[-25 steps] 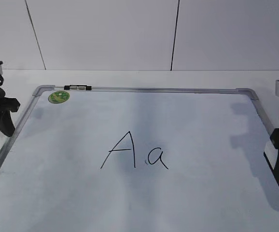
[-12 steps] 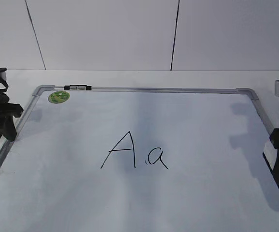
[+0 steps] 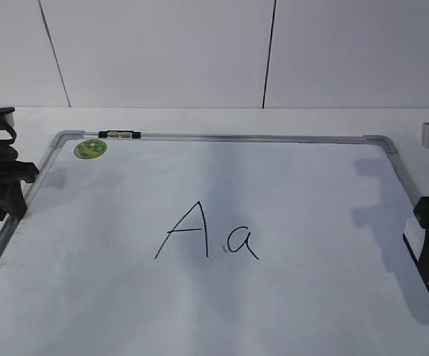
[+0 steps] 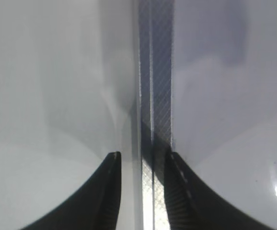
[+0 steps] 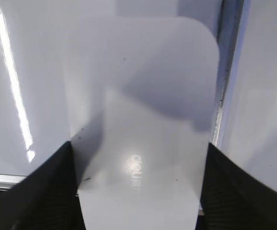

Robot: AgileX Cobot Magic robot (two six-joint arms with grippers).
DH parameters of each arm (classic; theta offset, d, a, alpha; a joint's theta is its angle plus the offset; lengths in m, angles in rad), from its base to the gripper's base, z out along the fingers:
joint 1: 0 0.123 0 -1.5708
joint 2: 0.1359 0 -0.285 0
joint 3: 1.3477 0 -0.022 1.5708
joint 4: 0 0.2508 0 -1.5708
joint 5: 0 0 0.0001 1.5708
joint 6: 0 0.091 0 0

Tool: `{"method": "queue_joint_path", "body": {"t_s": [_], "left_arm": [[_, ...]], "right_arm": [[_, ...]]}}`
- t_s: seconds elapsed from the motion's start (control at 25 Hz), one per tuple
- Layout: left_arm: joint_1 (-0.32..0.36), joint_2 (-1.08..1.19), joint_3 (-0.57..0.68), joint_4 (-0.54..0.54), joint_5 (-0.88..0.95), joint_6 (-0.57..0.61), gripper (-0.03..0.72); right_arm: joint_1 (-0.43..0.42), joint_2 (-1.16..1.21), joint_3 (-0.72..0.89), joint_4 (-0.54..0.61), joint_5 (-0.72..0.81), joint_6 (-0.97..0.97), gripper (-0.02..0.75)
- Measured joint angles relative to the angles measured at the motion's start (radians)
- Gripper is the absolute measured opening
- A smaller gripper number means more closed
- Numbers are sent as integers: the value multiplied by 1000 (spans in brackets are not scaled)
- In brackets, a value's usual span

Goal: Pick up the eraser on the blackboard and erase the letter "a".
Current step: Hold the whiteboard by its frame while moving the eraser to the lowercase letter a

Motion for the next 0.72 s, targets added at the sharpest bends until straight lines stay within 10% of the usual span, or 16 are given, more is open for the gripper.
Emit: {"method": "queue_joint_path", "body": {"t_s": [0.72], "left_arm": [[0,0,0,-1,4,0,217]], "right_arm": [[0,0,0,1,0,-2,527]]}}
